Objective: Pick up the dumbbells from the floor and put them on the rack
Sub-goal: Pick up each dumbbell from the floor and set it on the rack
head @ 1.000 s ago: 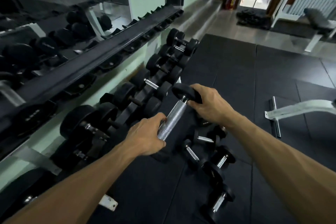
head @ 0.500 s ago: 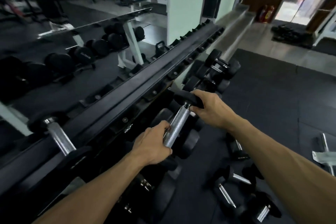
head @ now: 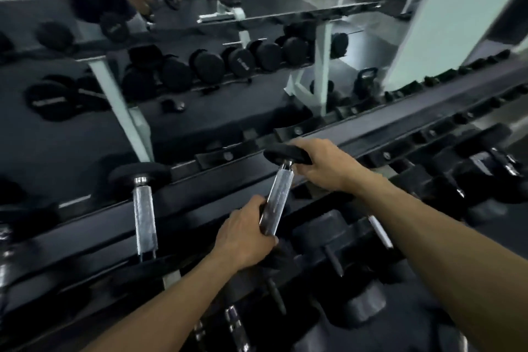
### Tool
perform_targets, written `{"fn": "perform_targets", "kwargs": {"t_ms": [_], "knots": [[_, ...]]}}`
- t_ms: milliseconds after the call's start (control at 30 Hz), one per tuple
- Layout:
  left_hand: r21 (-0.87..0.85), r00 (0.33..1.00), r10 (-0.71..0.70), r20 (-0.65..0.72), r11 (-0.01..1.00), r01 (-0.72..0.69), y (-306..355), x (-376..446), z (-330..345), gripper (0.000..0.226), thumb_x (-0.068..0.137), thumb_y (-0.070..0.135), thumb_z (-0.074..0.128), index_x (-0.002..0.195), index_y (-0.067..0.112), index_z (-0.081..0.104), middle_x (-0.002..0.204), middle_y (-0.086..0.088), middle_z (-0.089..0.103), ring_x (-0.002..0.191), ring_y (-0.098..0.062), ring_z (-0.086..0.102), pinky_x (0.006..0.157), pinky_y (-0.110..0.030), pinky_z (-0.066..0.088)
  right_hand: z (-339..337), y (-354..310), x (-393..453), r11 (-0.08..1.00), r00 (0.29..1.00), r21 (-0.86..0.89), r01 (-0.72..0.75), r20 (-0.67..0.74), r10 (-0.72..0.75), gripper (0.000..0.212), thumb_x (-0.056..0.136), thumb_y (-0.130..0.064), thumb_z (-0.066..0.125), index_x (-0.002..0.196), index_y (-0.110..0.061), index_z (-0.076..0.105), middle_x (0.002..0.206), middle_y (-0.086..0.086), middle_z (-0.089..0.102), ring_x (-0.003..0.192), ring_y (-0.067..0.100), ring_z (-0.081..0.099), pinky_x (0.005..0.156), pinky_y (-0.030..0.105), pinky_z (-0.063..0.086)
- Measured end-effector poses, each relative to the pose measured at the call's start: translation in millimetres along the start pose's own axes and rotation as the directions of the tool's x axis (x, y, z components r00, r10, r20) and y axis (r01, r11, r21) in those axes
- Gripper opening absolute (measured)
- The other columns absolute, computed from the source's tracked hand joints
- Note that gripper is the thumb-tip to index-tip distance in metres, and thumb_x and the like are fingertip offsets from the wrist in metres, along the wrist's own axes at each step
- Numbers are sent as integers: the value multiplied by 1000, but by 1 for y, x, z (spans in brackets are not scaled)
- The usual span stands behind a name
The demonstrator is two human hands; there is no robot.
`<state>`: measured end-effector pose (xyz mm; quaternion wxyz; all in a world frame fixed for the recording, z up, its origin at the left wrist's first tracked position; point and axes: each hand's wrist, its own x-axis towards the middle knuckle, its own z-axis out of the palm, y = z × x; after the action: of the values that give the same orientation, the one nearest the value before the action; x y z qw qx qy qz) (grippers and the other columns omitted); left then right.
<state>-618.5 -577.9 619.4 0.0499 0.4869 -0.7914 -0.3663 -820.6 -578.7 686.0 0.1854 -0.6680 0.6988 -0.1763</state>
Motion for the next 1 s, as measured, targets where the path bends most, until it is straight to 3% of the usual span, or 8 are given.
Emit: {"fn": "perform_targets", "kwargs": {"t_ms": [200, 467, 700, 867, 1000], "knots": [[-125, 976, -178, -122, 979, 163, -8, 32, -7, 52, 71, 25, 76, 112, 30, 44, 85, 7, 64, 83, -20, 63, 76, -41, 55, 12, 0, 81, 986, 982, 64, 151, 101, -157, 21, 83, -14, 62, 103, -21, 62, 88, -2, 67, 82, 19, 61, 76, 40, 51], [-228, 915, -355, -190, 923, 310, -16, 49, 2, 65, 75, 26, 75, 130, 22, 40, 100, 9, 60, 93, -17, 59, 74, -31, 47, 43, -3, 138, 960, 926, 101, 263, 255, -280, 24, 84, -14, 66, 105, -24, 64, 94, -6, 68, 89, 15, 63, 84, 41, 52], [-218, 906, -387, -170, 912, 348, -12, 62, 5, 54, 75, 27, 74, 120, 22, 44, 114, 3, 67, 98, -23, 62, 83, -38, 51, 44, 12, 151, 956, 909, 126, 265, 300, -291, 26, 87, -15, 66, 110, -25, 63, 97, -7, 67, 92, 14, 63, 88, 40, 51], [-252, 902, -392, -181, 905, 343, -12, 62, 3, 60, 75, 28, 76, 126, 21, 45, 114, 3, 65, 101, -20, 61, 86, -35, 50, 45, 11, 154, 948, 902, 141, 287, 295, -317, 25, 87, -15, 65, 110, -25, 63, 98, -6, 67, 93, 13, 62, 88, 40, 51], [-269, 909, -387, -155, 902, 338, -11, 62, 1, 53, 78, 28, 74, 123, 21, 47, 104, 3, 67, 90, -19, 66, 83, -41, 55, 45, 13, 152, 959, 914, 131, 250, 294, -278, 26, 89, -17, 64, 113, -26, 58, 101, -4, 66, 94, 15, 62, 89, 42, 51]]}}
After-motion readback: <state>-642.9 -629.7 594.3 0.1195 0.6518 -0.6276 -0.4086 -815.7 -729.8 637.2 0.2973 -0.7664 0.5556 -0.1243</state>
